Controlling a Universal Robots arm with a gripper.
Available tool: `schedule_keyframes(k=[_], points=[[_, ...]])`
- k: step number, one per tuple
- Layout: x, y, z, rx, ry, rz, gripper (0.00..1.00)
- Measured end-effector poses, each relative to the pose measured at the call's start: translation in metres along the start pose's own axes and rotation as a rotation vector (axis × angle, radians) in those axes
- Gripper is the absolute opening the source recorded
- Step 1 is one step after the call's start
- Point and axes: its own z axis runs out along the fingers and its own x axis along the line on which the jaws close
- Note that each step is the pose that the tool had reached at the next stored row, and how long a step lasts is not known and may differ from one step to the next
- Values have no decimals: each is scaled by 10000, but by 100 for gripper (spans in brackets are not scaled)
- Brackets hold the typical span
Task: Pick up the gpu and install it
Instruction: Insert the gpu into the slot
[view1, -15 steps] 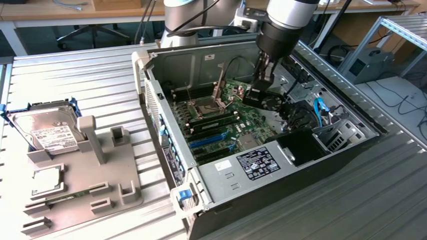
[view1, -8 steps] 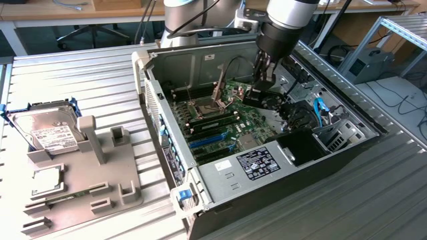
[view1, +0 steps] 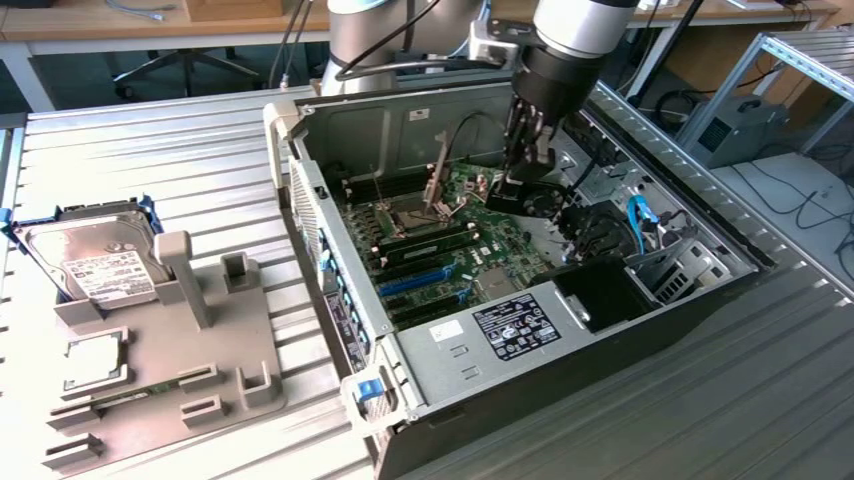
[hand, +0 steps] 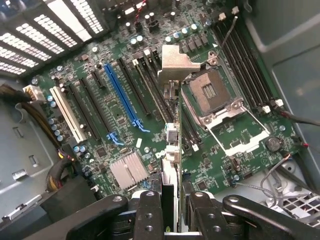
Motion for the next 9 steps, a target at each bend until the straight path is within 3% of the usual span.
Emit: schedule_keyframes(k=[9], points=[[0, 0, 0, -2, 34, -863, 26]])
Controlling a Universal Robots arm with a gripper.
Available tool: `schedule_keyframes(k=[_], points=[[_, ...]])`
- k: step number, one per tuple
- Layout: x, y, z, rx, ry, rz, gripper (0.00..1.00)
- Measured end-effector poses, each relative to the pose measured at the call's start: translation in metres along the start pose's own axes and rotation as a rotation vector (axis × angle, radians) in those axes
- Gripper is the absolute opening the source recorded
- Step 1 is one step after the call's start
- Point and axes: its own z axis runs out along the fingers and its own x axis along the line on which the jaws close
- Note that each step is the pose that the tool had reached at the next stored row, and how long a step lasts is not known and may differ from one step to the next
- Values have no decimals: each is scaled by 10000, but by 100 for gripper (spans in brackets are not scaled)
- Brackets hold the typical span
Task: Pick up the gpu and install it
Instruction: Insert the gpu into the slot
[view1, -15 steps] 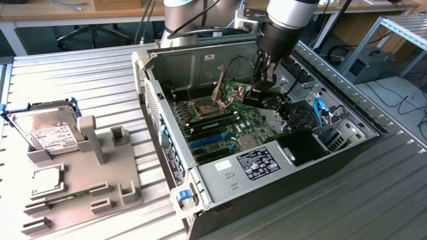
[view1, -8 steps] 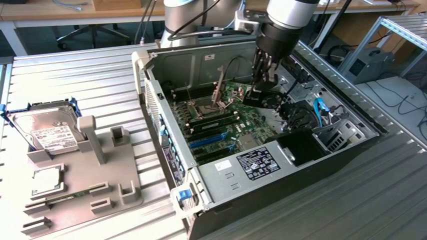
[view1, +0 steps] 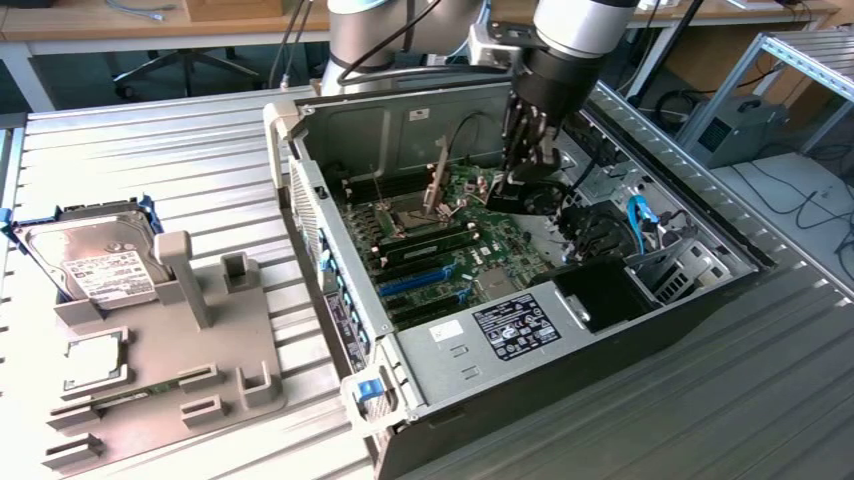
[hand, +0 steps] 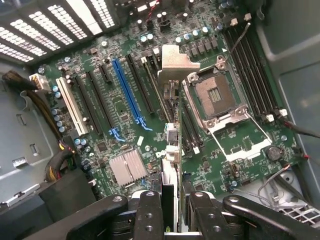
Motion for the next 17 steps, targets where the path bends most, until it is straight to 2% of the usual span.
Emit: schedule_keyframes(k=[17], points=[[0, 0, 0, -2, 51, -1324, 26]])
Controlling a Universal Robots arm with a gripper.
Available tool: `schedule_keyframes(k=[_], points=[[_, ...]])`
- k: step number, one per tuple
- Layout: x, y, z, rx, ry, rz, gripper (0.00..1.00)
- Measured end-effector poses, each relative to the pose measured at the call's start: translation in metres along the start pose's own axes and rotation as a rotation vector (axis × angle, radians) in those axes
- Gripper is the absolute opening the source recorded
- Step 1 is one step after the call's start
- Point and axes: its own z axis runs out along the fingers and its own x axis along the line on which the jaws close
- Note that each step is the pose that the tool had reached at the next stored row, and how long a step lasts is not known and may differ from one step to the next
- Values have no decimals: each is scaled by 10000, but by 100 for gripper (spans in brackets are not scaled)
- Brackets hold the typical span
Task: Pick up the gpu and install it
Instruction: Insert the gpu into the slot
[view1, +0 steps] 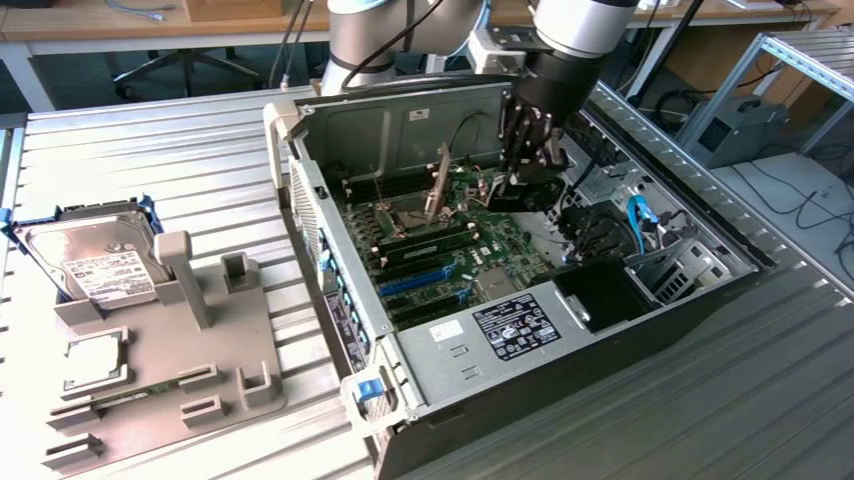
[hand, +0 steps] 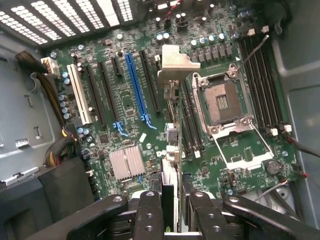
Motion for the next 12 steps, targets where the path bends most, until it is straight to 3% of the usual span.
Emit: schedule_keyframes(k=[12], points=[[0, 0, 0, -2, 38, -1007, 26]])
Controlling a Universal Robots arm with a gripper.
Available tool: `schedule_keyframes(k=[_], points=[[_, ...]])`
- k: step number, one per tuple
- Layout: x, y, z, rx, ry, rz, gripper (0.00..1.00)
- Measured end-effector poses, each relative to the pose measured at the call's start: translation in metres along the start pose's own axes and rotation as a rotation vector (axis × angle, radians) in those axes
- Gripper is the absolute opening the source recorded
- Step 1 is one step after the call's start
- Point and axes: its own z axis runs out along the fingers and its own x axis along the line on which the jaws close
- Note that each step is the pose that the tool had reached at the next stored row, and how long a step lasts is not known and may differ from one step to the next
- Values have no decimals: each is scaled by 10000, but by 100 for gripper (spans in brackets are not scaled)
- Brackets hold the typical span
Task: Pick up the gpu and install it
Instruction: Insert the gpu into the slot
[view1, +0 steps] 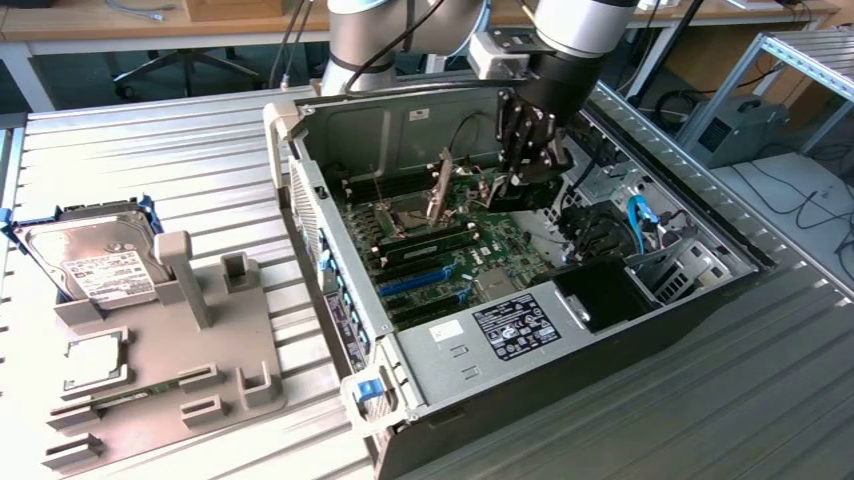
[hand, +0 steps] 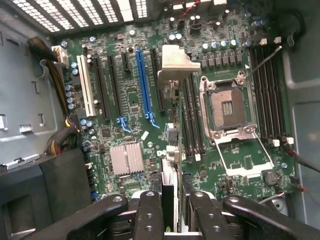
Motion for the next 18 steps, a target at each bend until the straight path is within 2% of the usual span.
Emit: schedule_keyframes(k=[10, 18], points=[[0, 0, 0, -2, 31, -791, 26], [12, 31, 2, -2, 30, -832, 26]])
